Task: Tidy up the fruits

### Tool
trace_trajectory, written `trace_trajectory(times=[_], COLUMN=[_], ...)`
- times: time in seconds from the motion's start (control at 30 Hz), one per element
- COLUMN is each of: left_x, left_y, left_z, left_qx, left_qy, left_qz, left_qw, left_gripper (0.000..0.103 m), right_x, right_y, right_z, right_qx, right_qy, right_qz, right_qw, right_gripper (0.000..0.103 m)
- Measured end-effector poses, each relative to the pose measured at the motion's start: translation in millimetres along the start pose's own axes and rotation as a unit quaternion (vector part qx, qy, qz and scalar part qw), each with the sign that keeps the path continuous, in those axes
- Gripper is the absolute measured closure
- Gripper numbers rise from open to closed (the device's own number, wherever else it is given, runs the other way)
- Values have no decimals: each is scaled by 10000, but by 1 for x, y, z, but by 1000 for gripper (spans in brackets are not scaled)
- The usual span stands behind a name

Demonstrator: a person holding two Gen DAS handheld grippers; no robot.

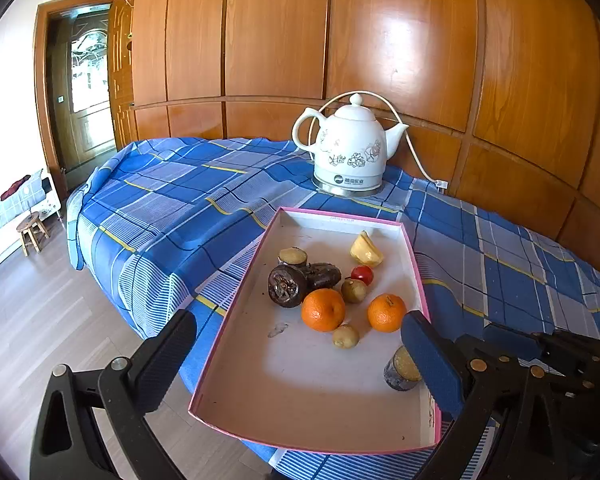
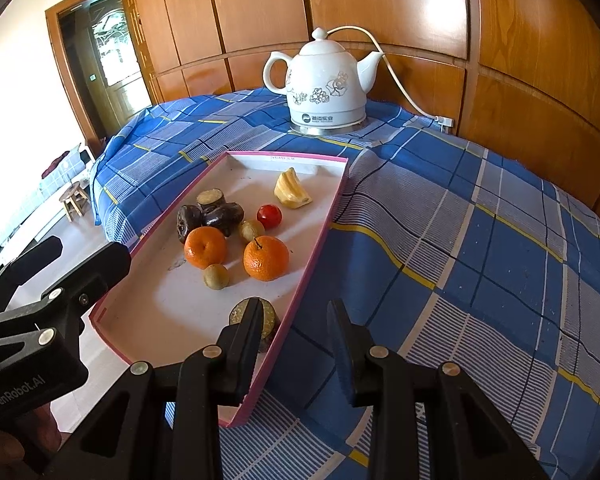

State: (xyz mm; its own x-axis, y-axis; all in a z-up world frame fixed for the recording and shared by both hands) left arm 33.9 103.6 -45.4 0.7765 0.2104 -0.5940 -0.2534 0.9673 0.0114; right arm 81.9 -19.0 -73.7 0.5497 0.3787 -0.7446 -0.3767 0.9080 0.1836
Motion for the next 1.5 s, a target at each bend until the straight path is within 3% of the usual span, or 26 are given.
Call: trace_trajectory(times=[0.87, 1.33, 1.5], left_x=[-5, -5, -7], left_y=[4, 3, 1], left_z=[3, 5, 6], left_qx=[6, -50, 12], left_qy=[-60, -92, -151], left_qz=[20, -146, -139], left_qw=[10000, 9998, 9998], left_gripper=[0, 1, 5], right_x=[-1, 0, 0], right_y=[3, 3, 1], right_z=[0, -2, -2], right_qx=[-69, -85, -92], right_qy=[1, 15, 11], right_qz=[6, 3, 2], right_qw=[10000, 10000, 10000], right_gripper=[70, 70, 70])
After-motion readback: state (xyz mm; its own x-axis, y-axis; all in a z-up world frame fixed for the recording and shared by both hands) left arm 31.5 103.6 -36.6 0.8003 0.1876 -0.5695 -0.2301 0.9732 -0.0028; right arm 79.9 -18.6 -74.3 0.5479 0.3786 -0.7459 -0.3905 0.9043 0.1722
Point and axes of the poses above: each gripper's, at about its wrist camera, not at the fingertips, and x roughly the way its jaws point, y to its left, z to its top, the point moved 7 cm from there along x, roughly the way its jaws point, and after that the axes turned 6 degrees about z, right-handed, at the moved point
